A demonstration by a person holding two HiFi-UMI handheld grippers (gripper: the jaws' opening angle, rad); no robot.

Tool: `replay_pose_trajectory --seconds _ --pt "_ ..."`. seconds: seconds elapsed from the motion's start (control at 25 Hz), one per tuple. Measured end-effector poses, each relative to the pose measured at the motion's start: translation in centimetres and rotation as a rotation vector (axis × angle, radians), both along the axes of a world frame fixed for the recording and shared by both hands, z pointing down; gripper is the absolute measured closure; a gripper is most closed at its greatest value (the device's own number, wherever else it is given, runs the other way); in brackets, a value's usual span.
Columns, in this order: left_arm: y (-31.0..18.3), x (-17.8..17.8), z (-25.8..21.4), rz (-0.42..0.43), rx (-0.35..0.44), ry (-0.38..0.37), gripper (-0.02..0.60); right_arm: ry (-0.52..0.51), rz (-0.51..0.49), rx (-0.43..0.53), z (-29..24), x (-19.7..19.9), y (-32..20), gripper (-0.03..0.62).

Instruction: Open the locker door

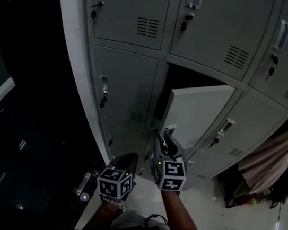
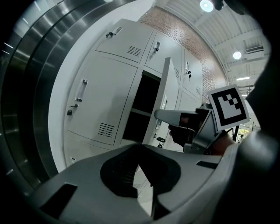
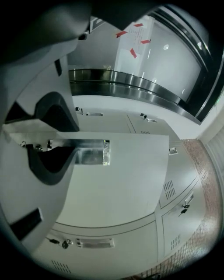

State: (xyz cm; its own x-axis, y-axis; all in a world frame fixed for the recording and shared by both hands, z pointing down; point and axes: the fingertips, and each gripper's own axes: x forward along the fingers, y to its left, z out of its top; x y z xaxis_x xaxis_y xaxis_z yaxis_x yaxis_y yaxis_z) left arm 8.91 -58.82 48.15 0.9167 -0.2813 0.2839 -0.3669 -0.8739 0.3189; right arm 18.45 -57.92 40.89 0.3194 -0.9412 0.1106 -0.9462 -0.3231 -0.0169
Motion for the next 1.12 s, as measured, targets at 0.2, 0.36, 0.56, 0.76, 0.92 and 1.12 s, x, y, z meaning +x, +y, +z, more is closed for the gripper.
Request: replay_pose_trajectory --seconds 0.2,0.36,0.56,0.76,0.92,1.12 --pt "2.8 -0.2 0.2 -0.017 -0.004 -0.001 0.588 -0.005 -0.052 0.014 -0.2 -0.7 2.7 0.465" --pt "5.5 -0.3 0.3 -0.031 -0.010 -0.002 0.588 -0.009 -0.110 0.017 -0.1 -1.1 5.1 0.459" --pt "8.7 0.0 0.8 -0.056 -0.019 -0.006 0.588 0.027 -0.138 0.015 -0.3 -1.2 8.5 0.451" --pt "11.6 0.5 0.7 -0.074 -0.005 -0.009 0.588 0.018 -0.160 -0.001 0.0 -0.9 11.7 0.444" --pt "13.5 0.9 0.3 -0.079 0.008 -0.011 0.588 0.023 -0.164 -0.006 0.2 -0.5 13.9 0.444" --pt "15.7 1.6 0.1 -0.071 0.014 -0.016 0.588 0.035 -0.172 -0.007 0.1 0.3 16.7 0.442"
